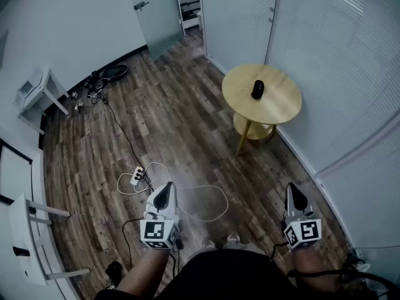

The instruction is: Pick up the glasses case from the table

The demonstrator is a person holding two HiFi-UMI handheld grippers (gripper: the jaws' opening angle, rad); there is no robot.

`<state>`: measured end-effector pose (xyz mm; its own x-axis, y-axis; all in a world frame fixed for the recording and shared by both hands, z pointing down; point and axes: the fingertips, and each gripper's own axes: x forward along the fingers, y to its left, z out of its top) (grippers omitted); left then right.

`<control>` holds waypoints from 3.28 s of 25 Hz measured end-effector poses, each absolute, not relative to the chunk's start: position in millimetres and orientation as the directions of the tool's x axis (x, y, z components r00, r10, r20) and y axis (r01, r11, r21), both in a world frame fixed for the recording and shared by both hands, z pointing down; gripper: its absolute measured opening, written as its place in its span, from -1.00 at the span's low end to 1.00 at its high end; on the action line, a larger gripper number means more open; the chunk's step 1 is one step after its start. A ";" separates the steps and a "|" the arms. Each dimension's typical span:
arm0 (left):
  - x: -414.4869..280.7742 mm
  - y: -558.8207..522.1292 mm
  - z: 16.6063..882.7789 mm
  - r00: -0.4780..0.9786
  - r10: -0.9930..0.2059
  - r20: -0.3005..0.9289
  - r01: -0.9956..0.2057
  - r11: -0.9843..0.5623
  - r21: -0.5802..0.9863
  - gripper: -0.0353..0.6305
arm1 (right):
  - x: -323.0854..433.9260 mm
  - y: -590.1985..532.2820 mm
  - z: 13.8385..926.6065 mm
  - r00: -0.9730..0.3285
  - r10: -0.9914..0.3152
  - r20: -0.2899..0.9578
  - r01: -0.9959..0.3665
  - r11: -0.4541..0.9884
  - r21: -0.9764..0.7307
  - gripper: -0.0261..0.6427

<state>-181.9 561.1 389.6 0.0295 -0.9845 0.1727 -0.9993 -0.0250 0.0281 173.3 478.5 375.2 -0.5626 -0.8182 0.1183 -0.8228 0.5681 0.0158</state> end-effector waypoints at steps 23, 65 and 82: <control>-104.5 491.7 404.0 0.129 -0.967 0.221 -0.992 -0.128 0.019 -0.88 | 199.1 419.9 405.9 -0.621 -0.779 0.085 -0.783 0.614 -0.099 -0.90; -274.2 -107.9 412.9 0.278 -0.927 0.252 -0.958 -0.287 0.000 -0.88 | 20.3 -167.6 450.5 -0.531 -0.840 0.113 -0.832 0.490 -0.261 -0.90; -138.3 -283.7 425.9 0.494 -0.784 0.377 -0.809 -0.573 -0.131 -0.88 | 97.3 -239.0 497.4 -0.304 -0.949 0.083 -0.904 0.260 -0.341 -0.90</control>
<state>-138.3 -283.7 425.9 0.4936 -0.7838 0.3767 -0.8092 -0.5727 -0.1312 97.3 -239.0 497.4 -0.3040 -0.9490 0.0833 -0.9036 0.2595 -0.3407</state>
